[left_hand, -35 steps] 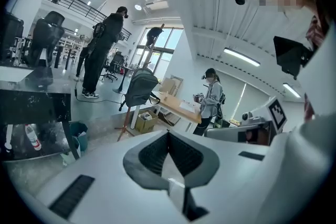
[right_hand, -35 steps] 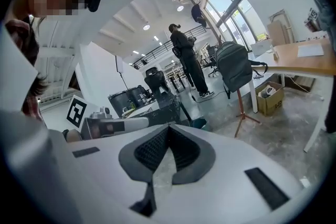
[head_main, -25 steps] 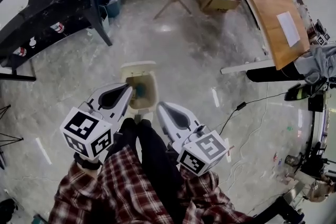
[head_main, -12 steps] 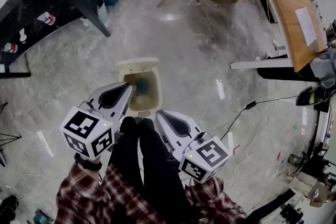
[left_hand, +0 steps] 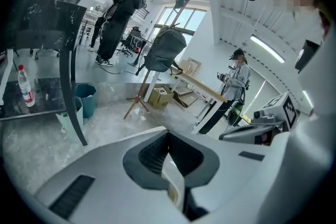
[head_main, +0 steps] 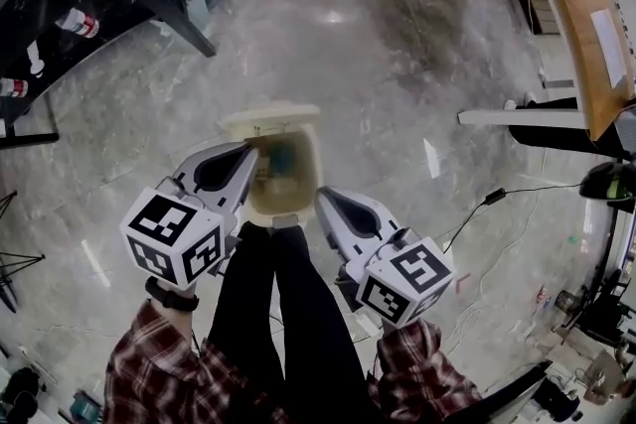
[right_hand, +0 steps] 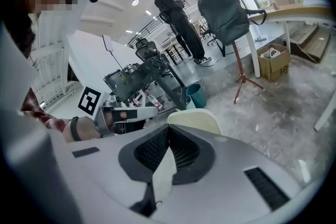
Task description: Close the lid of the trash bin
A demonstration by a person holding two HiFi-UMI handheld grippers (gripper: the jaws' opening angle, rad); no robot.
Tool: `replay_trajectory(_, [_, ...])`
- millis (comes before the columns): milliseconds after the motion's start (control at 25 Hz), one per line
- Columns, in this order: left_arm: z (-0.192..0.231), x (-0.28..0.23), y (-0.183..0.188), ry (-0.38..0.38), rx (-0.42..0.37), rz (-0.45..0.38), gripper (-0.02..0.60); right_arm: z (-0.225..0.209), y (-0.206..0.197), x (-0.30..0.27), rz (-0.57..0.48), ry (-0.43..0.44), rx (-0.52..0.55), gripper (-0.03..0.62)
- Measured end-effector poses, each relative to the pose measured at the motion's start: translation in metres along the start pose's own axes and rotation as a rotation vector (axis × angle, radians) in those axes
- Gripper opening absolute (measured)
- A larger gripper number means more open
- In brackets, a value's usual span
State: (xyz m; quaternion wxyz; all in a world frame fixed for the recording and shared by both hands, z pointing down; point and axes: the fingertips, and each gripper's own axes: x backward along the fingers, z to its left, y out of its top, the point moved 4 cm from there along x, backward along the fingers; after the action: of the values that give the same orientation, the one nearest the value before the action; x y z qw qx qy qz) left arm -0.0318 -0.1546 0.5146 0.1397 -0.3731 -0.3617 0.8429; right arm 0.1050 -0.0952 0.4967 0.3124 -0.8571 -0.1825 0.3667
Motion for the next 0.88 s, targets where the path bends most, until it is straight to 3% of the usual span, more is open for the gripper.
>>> replay_trajectory(120, [0.013,-0.017,-0.012,0.01,-0.005,0.036,0.011,-0.015,-0.007,-0.016,0.026,-0.012,-0.002,0.012])
replay_trajectory(280, [0.021,-0.029,-0.015,-0.034,-0.013,0.058,0.011,-0.019,-0.012,-0.031,0.063,0.001,-0.011,0.012])
replay_trajectory(480, [0.036,-0.036,0.003,-0.041,-0.11,0.107,0.011,-0.018,-0.017,-0.043,0.099,0.02,-0.003,0.012])
replay_trajectory(800, [0.059,-0.049,0.029,-0.109,-0.182,0.195,0.014,-0.019,-0.019,-0.049,0.098,0.029,-0.029,0.014])
replay_trajectory(880, [0.061,-0.053,0.029,-0.14,-0.199,0.229,0.068,-0.02,-0.021,-0.047,0.097,0.028,-0.041,0.012])
